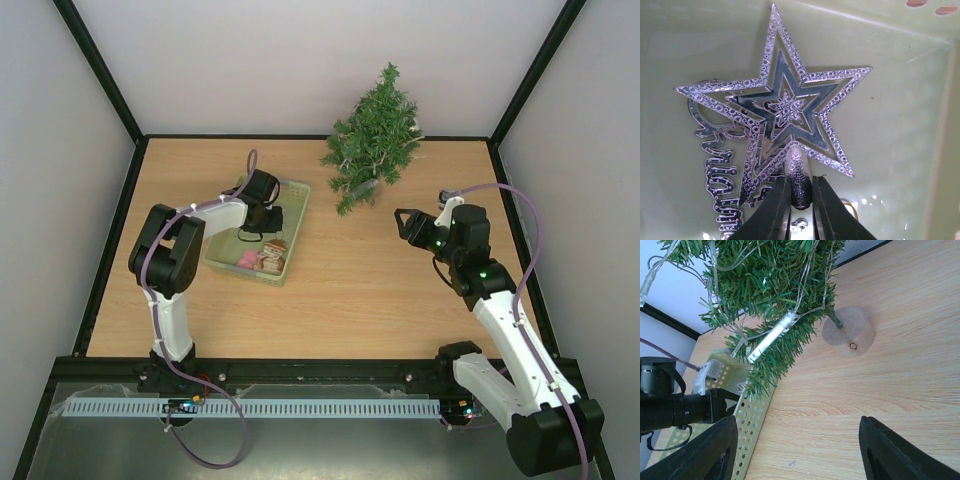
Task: Decorate the small christmas tree
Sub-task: Pick up the decoration item from the storage box.
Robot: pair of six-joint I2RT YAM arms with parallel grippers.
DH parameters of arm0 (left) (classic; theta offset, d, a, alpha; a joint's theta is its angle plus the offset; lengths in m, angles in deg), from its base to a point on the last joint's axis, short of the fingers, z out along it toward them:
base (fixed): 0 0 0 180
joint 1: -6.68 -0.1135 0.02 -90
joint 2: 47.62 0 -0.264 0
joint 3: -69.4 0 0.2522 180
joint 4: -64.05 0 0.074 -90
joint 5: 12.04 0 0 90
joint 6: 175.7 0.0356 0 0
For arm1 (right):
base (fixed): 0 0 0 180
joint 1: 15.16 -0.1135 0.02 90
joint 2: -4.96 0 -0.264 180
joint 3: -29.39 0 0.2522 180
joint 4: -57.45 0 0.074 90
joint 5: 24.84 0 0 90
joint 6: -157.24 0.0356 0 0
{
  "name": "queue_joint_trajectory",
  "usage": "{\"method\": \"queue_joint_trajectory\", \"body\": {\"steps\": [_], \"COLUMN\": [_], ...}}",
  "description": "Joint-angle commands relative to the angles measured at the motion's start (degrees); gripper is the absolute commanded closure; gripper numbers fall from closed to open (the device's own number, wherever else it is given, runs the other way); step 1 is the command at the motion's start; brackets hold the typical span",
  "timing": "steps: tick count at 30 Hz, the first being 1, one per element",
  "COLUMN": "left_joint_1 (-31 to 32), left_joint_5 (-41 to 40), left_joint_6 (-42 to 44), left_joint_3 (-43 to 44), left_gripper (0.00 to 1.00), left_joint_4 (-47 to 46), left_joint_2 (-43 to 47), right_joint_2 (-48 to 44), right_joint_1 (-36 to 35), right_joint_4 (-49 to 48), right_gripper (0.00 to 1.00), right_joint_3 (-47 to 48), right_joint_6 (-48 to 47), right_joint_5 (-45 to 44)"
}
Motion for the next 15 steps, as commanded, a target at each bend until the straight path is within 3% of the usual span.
{"method": "queue_joint_trajectory", "body": {"steps": [1, 15], "left_joint_1": [0.22, 0.48], "left_joint_5": [-0.66, -0.91], "left_joint_6": [1.15, 3.91], "left_joint_3": [0.12, -8.49], "left_gripper": [0.88, 0.91], "left_joint_4": [1.9, -2.02], "left_joint_2": [1.99, 18.1], "right_joint_2": [-0.49, -2.71], "right_joint_1": [-0.47, -2.4], "right_joint_4": [1.0, 1.51], "right_gripper": [0.35, 0.35], "right_joint_3": [1.57, 3.09], "right_joint_6": [-0.83, 3.65], "right_joint_5": [-1.0, 1.51]}}
